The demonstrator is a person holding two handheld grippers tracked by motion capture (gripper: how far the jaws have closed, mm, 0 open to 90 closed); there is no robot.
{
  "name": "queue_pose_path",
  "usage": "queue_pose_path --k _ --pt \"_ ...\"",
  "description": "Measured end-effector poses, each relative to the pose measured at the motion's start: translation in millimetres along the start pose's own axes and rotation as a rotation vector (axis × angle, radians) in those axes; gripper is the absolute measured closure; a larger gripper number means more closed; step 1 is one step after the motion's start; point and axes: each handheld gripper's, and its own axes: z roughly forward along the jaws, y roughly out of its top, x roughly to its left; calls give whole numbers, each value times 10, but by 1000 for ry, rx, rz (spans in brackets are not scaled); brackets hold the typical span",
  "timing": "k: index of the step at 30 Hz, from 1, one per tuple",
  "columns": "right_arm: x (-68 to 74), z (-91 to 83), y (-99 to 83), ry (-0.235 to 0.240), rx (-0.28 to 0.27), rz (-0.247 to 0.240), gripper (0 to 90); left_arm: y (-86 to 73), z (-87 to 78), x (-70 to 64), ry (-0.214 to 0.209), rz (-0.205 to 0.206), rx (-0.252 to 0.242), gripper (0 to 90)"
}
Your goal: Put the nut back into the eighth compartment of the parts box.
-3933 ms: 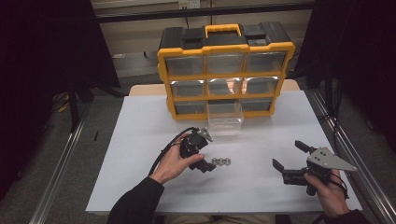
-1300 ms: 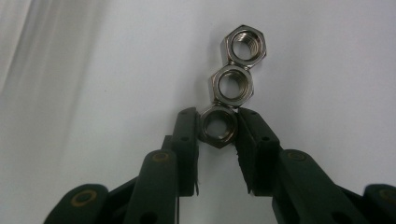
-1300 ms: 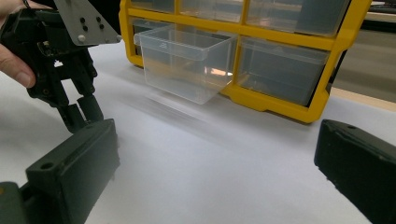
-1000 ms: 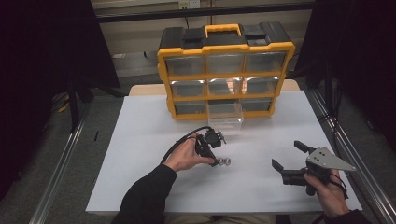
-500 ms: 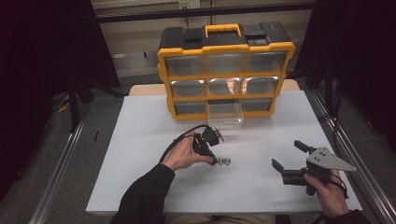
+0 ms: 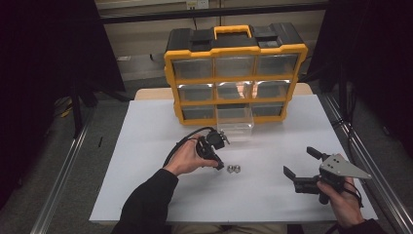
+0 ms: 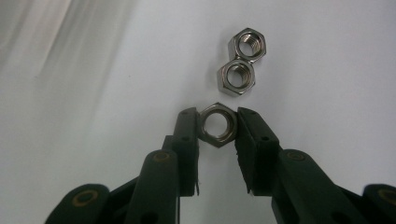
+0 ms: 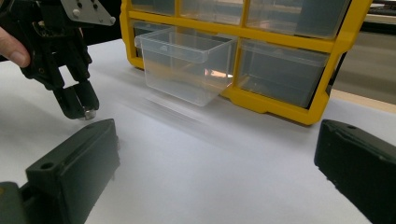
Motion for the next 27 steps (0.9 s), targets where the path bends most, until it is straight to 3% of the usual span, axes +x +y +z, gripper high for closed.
queue_pose_path --k 1,2,4,7,10,13,15,16,19,21,24,25,27 --pt "1 -2 0 1 1 1 0 0 -11 -6 -5 -15 -4 702" --pt "2 -3 0 0 1 1 0 0 -24 4 1 2 -7 702" --pt "1 -3 0 0 1 2 0 -1 -37 -3 -4 -12 -16 702" --pt "0 0 0 2 2 3 0 7 -62 12 1 2 -13 702" --pt "-1 0 0 0 1 2 0 16 -77 20 10 -9 -16 703" --pt "-1 0 0 1 2 3 0 25 -90 26 -4 -4 -16 703" --pt "0 -1 0 -1 2 2 0 32 -96 16 -5 -23 -26 702" --pt "0 0 0 1 2 4 0 43 -115 32 -5 1 -8 702" --pt "0 -2 0 -1 1 3 0 67 -140 24 -6 -17 -22 702" --pt "0 -2 0 -1 1 1 0 90 -183 54 2 17 -9 702" --pt "-1 -2 0 0 1 2 0 105 -230 57 -2 -13 -27 702" --pt "-1 -1 0 1 0 3 0 116 -260 78 1 7 -15 702" --pt "0 -3 1 -2 1 2 0 126 -288 88 0 5 -16 703"
